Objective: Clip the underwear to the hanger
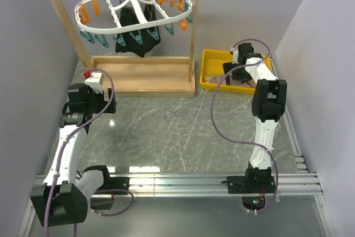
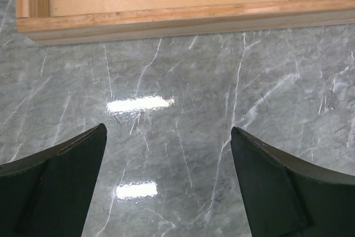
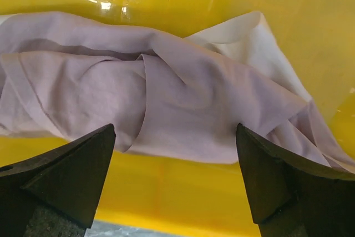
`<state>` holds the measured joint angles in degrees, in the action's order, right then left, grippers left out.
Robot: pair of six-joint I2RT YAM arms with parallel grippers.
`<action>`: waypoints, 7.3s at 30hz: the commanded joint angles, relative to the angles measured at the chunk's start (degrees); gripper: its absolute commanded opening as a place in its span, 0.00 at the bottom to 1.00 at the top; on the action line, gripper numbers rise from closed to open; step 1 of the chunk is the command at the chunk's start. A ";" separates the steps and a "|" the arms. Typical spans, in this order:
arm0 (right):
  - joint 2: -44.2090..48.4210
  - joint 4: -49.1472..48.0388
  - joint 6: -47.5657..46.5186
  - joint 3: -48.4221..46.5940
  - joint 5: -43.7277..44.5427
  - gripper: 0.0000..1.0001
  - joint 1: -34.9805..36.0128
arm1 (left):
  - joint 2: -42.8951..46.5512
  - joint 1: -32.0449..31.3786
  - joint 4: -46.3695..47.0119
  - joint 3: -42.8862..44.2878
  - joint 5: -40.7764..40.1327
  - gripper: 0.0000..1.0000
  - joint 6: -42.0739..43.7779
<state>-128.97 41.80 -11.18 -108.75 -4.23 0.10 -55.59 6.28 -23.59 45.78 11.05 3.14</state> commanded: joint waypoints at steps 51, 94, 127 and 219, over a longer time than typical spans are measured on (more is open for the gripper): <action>34.92 -1.89 1.68 30.69 -10.89 0.00 31.00 | -8.21 0.13 -13.58 12.84 18.31 0.99 6.79; 25.88 0.65 9.16 35.89 -22.84 0.57 11.77 | -52.68 -44.42 6.28 27.42 19.90 0.66 23.58; 33.70 11.19 -9.46 44.95 -21.70 0.44 12.47 | -32.91 -34.94 -16.57 12.85 18.13 0.00 28.15; 75.95 12.69 -5.52 32.90 -32.07 0.00 19.67 | 11.38 -18.85 -44.33 29.54 23.05 0.00 25.87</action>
<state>-57.45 51.94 -14.96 -76.69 -36.49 18.94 -47.66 -12.82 -59.68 71.31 32.58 26.63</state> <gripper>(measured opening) 0.008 0.013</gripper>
